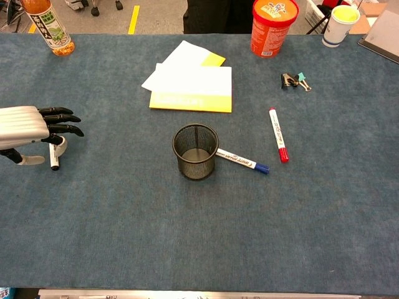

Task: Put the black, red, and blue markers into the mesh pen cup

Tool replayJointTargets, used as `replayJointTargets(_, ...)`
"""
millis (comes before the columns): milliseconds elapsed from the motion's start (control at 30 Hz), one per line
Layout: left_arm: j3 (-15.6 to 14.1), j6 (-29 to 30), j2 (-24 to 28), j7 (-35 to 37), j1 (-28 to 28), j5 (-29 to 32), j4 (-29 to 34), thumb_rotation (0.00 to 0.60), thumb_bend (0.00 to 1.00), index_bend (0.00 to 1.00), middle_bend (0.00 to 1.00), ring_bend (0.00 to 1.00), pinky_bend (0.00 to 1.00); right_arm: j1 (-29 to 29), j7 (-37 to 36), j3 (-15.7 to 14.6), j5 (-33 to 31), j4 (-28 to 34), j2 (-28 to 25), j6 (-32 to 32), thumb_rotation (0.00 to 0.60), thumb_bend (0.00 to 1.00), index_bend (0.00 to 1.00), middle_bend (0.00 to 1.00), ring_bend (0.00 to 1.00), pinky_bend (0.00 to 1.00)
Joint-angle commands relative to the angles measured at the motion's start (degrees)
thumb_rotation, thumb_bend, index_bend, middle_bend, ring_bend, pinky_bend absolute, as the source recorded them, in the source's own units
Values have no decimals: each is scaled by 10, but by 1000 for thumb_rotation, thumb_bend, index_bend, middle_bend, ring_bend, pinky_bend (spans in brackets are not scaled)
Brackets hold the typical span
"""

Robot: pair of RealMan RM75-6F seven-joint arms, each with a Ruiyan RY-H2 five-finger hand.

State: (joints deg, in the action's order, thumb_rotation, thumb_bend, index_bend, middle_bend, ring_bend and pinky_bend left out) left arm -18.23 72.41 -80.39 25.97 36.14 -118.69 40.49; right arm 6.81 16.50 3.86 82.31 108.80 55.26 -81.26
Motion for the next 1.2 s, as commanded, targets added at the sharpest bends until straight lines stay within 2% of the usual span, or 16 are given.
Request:
replayJointTargets(33, -7, 3, -10, 14, -3, 7, -17, 600, 308, 444, 140, 0, 15, 1, 3, 0, -1, 1, 1, 0, 600, 173, 238, 163, 44, 36)
replayJointTargets(367, -21, 15, -36, 44, -9, 20, -60, 600, 308, 446, 141, 0, 15, 0, 18, 1, -4, 11, 3, -5, 600, 173, 238, 163, 44, 36)
replayJointTargets(1200, -41, 12, -63, 80, -13, 45, -89, 600, 308, 464, 141, 0, 15, -9, 21, 1, -2, 18, -1, -19, 600, 173, 238, 163, 44, 36)
